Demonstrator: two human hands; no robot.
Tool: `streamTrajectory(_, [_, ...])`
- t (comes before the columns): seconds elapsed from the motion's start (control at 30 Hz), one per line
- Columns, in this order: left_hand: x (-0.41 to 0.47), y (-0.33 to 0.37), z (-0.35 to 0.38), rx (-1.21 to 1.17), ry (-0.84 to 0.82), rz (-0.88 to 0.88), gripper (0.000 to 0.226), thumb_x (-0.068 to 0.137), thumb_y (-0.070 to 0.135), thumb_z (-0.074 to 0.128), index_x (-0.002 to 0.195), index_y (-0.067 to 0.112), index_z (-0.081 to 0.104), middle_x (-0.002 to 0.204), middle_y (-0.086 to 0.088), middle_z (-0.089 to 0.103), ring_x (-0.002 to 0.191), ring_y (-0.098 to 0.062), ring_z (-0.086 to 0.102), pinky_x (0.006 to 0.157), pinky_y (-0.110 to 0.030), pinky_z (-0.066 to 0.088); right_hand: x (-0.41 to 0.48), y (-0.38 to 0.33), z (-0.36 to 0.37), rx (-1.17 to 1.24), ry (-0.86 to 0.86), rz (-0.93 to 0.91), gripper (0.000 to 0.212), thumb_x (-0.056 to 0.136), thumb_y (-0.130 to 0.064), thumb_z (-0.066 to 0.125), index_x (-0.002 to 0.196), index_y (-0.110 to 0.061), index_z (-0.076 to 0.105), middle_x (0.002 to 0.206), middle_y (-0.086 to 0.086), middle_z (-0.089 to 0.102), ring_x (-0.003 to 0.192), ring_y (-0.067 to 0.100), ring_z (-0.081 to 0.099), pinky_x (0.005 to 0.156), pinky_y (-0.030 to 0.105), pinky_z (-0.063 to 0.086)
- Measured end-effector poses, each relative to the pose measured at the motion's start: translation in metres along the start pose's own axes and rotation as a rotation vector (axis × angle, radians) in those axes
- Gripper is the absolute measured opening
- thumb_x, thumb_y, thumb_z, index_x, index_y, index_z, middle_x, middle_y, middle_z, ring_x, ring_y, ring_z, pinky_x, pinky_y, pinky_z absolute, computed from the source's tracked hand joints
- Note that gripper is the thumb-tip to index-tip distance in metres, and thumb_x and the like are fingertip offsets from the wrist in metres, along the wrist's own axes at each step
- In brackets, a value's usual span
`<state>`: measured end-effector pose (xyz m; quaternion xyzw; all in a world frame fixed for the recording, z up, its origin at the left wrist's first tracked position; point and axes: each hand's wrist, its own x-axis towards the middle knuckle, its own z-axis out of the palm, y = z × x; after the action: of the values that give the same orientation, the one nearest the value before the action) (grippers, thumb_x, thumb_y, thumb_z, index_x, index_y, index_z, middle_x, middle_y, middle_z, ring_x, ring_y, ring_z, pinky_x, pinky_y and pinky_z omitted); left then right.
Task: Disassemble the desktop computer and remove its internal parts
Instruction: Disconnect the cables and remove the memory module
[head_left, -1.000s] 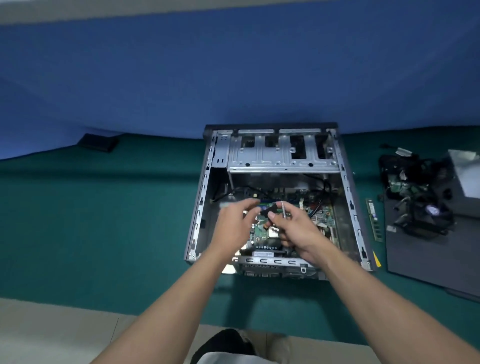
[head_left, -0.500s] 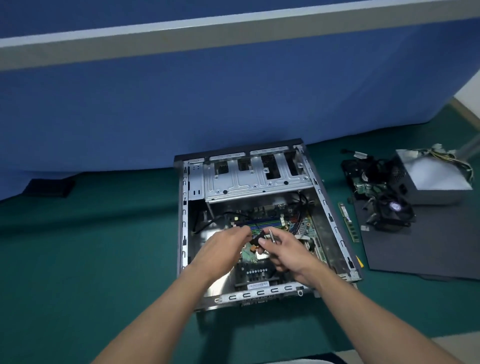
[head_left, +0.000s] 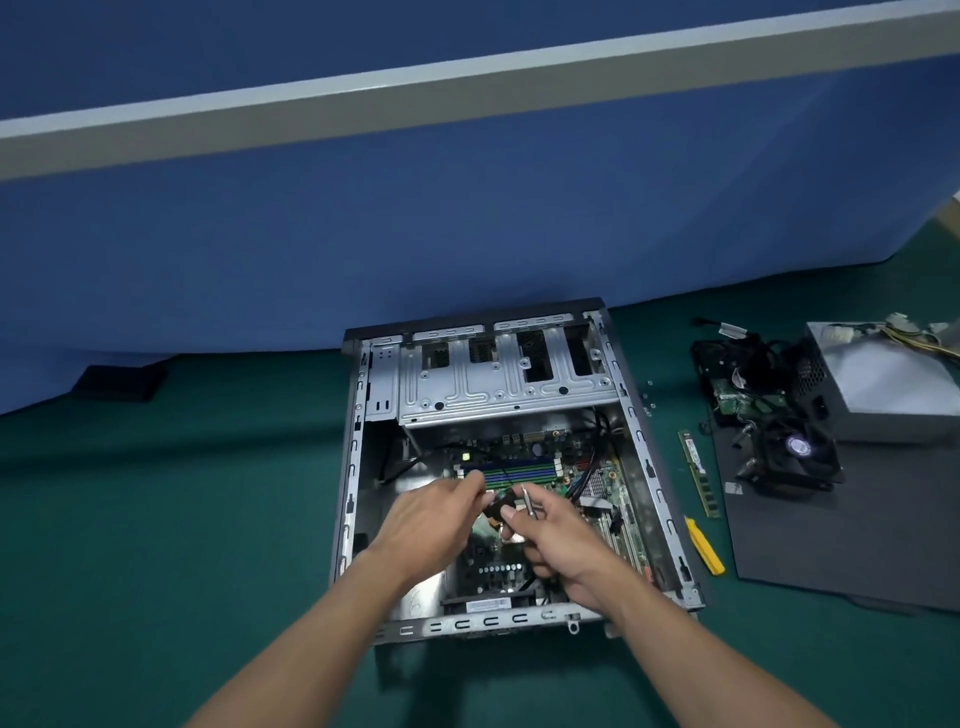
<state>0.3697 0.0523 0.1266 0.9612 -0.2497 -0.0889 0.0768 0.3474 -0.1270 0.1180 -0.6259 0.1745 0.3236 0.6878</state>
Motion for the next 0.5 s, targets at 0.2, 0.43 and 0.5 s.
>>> streamTrajectory(0.2, [0.001, 0.01, 0.0, 0.049, -0.001, -0.057, 0.039, 0.096, 0.05, 0.006, 0.092, 0.021, 0.032, 0.068, 0.005, 0.046, 0.05, -0.011, 0.032, 0.048, -0.032, 0.033, 0.002, -0.001, -0.003, 0.04, -0.04, 0.028, 0.048, 0.095, -0.023, 0.057, 0.14, -0.028, 0.041, 0.097, 0.007, 0.065, 0.047, 0.006, 0.033, 0.042, 0.021, 0.028])
streamTrajectory(0.43, [-0.002, 0.009, -0.007, 0.103, -0.041, 0.047, 0.033, 0.105, 0.04, 0.018, 0.103, 0.016, 0.041, 0.076, 0.002, 0.047, 0.058, -0.021, 0.04, 0.053, -0.033, 0.03, 0.003, -0.001, -0.004, 0.044, -0.011, 0.064, 0.046, 0.096, -0.025, 0.056, 0.14, -0.026, 0.041, 0.098, 0.005, 0.062, 0.048, 0.006, 0.032, 0.041, 0.02, 0.028])
streamTrajectory(0.5, [-0.001, 0.008, -0.012, 0.113, -0.063, 0.073, 0.024, 0.106, 0.033, 0.026, 0.105, 0.015, 0.042, 0.078, 0.001, 0.049, 0.06, -0.022, 0.042, 0.053, -0.034, 0.033, 0.003, -0.001, -0.004, 0.045, -0.018, 0.062, 0.048, 0.096, -0.024, 0.056, 0.141, -0.025, 0.041, 0.095, 0.005, 0.062, 0.047, 0.006, 0.031, 0.04, 0.02, 0.027])
